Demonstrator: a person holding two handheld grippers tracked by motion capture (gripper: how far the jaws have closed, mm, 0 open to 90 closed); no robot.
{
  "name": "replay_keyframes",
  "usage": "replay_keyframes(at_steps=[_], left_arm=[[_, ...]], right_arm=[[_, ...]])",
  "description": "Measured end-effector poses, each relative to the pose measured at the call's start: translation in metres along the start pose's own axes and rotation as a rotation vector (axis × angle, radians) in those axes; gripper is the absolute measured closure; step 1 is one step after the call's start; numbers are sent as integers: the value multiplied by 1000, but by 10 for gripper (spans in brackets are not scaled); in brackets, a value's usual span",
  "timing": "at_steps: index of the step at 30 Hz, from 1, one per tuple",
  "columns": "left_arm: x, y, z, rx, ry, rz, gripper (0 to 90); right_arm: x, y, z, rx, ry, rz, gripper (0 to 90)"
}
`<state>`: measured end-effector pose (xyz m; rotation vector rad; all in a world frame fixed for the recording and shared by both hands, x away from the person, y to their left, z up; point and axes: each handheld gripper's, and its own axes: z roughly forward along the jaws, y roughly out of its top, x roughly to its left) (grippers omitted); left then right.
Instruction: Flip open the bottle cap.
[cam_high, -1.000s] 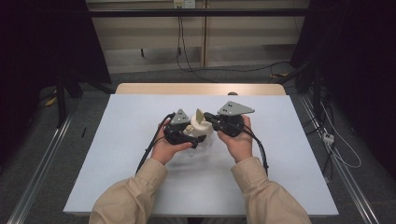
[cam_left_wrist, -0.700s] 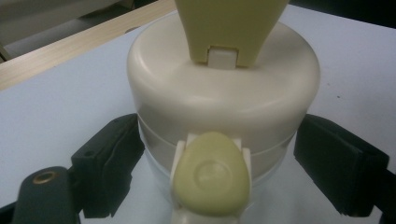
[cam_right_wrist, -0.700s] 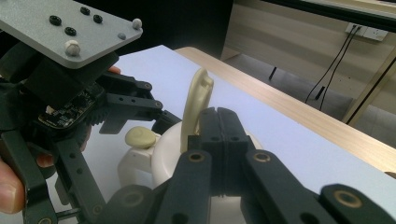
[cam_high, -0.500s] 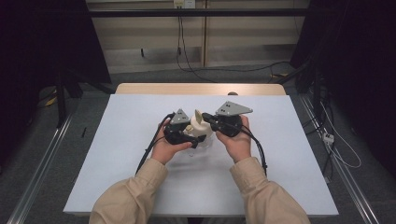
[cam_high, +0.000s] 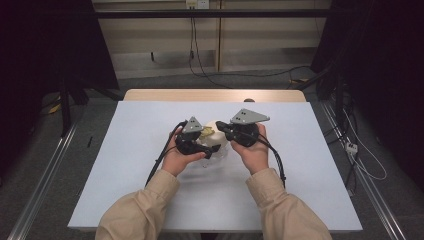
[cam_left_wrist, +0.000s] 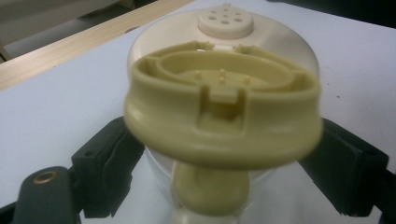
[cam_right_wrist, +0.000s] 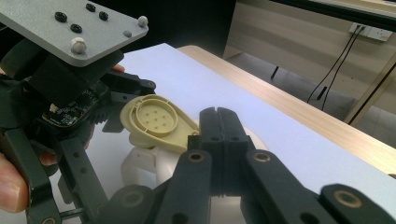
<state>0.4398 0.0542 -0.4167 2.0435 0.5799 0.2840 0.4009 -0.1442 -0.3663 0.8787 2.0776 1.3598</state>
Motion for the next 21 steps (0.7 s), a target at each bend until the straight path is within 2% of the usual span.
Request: replay_keyframes(at_steps=[15,21], left_arm=[[1,0,-2,6,-7,0,160],[2,-1,-3,5,-16,-7,163]], right_arm=[[0,0,-1,-2,4,15,900],[-1,0,-1,8,5,24,832]])
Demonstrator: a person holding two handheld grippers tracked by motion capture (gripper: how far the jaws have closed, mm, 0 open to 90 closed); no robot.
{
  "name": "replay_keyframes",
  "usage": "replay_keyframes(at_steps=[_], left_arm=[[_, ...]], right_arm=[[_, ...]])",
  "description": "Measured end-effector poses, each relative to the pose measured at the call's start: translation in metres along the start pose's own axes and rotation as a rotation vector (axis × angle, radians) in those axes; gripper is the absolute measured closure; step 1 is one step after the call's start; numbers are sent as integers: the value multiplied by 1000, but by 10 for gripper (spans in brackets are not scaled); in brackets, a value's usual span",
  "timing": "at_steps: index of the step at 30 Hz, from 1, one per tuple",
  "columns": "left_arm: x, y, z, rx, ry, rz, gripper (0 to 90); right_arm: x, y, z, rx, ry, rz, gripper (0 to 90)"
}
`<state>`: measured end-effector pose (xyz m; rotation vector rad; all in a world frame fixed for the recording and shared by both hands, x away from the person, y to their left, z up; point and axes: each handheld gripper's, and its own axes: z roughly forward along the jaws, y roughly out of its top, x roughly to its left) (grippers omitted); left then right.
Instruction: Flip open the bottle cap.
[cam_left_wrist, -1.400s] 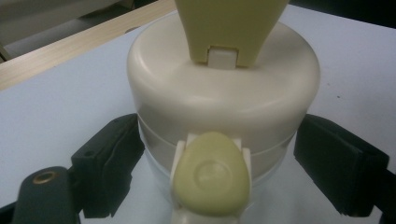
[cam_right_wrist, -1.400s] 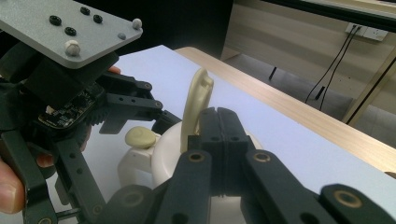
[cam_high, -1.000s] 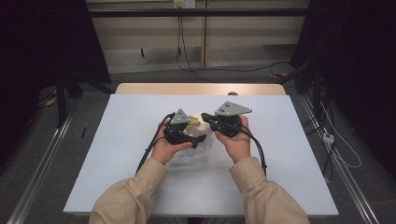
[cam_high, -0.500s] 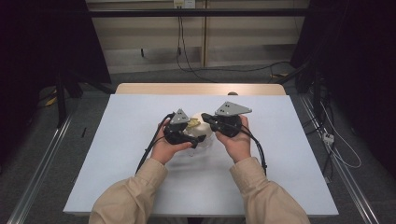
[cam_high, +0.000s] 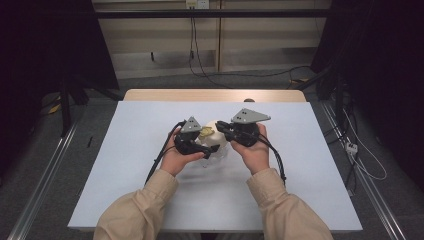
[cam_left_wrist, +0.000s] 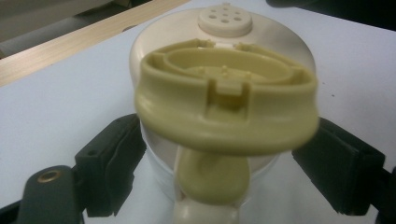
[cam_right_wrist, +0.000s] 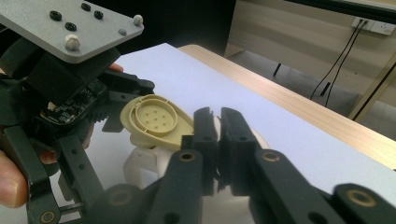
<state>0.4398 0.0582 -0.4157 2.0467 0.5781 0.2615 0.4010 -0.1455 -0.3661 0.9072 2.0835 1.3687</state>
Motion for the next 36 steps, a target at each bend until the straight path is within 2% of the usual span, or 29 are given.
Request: replay_keyframes(at_steps=[7,9,13,17,25,36], left_arm=[[-2,0,-1,1,-5,-1,140],[-1,1,-2,0,-8,-4,132],[0,1,-4,0,-9,-9,116],[1,0,-6,-1,-9,-12,100],[0,-1,-9,7,-21,-15,97],[0,-2,-19,5,-25,-12,94]], right_arm=[[-1,0,-1,9,-11,28,651],[-1,0,-1,12,-16,41,558],[-2,0,-1,12,-26,71,439],[-3,-2,-1,13,-27,100,364],[-3,-6,-1,27,-36,127,271],[-1,-5,-5,24,-14,131,228]])
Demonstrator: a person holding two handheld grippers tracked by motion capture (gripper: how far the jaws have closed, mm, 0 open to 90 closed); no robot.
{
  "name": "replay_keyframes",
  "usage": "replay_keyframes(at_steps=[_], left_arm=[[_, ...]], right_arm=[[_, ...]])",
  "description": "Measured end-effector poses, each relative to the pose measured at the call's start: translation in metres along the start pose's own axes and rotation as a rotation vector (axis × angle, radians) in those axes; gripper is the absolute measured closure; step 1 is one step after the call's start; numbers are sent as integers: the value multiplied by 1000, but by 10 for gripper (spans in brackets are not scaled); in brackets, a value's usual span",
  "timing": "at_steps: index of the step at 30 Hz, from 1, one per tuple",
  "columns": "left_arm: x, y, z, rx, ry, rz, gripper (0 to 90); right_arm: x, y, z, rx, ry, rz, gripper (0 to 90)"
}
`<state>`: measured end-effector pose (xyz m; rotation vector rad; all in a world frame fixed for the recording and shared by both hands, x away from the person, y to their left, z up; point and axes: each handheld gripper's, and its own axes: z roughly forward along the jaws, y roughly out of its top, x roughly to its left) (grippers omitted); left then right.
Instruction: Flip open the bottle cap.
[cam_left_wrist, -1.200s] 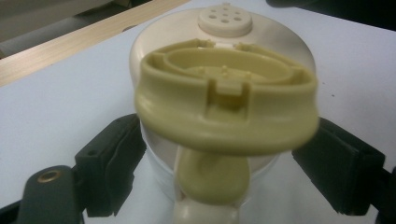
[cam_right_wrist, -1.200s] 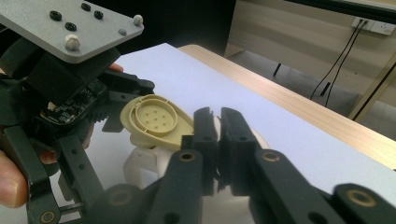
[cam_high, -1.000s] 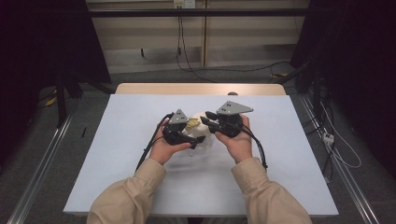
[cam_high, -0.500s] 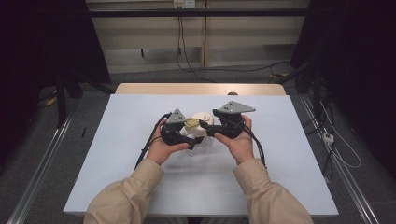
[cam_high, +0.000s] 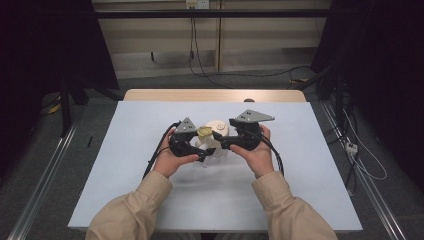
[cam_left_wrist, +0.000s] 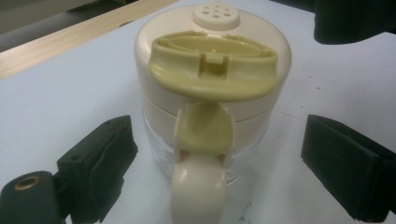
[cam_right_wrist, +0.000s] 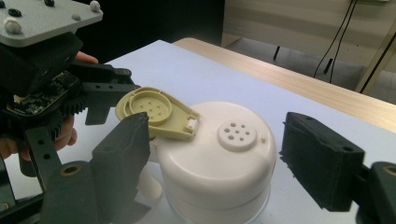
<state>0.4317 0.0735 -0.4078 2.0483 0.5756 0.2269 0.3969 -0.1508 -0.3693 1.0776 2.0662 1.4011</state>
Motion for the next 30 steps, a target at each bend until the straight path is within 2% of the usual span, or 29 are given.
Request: replay_keyframes(at_steps=[10,17,23,30], left_arm=[[-1,-5,-13,-8,-7,6,94],[-1,-10,-24,-9,4,10,90],[1,-16,-34,-26,11,-4,89],[3,-24,-46,-15,21,-11,87]], right_arm=[[0,-7,-10,2,13,1,190],[-1,-15,-19,3,10,5,176],[1,-25,-27,6,12,-6,169],[2,-33,-36,-4,13,-2,159]])
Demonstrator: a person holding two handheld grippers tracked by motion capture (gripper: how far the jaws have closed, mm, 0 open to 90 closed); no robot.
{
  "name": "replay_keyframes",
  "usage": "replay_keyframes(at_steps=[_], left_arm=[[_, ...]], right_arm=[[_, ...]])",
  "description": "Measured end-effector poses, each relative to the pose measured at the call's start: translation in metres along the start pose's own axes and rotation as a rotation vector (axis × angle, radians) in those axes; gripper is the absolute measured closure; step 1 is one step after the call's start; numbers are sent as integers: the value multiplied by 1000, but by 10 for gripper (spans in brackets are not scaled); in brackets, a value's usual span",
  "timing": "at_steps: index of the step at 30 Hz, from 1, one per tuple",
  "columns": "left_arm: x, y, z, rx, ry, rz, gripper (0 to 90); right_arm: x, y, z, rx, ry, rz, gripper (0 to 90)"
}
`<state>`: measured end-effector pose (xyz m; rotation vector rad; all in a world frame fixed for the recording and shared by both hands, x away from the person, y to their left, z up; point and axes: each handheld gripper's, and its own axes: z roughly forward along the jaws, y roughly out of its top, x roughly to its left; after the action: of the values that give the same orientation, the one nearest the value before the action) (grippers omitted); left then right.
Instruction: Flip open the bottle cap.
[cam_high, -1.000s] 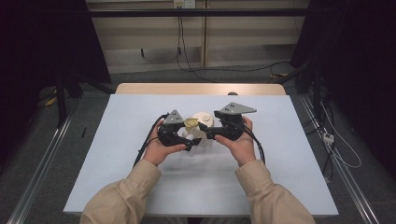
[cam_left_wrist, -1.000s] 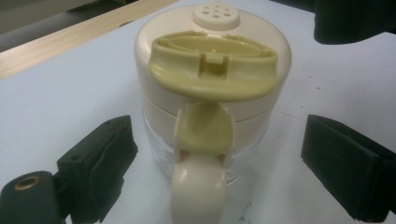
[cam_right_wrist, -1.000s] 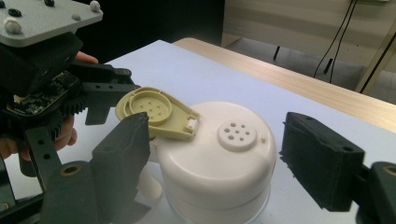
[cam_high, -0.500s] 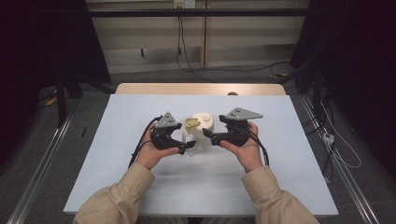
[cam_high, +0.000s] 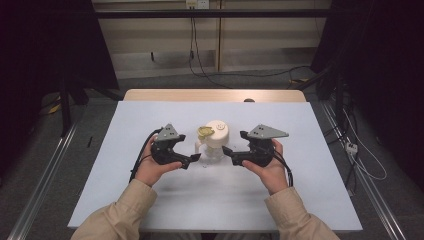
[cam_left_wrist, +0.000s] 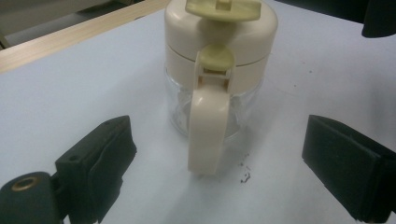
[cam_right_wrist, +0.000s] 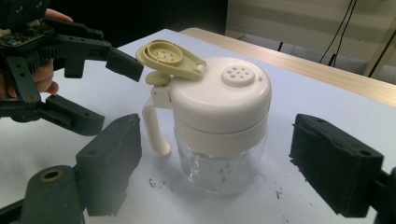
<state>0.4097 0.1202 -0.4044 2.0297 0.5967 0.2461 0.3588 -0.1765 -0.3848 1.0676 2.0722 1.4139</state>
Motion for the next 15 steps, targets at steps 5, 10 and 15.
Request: replay_keyframes(at_steps=[5,10,15], left_arm=[[1,-7,-9,-4,3,-6,86],[4,-15,-15,5,9,-17,85],[5,-20,-22,10,21,-15,85]], right_arm=[[0,-8,-7,3,-3,0,155],[-2,-16,-11,10,-7,5,152],[-3,-22,-15,21,-7,3,152]])
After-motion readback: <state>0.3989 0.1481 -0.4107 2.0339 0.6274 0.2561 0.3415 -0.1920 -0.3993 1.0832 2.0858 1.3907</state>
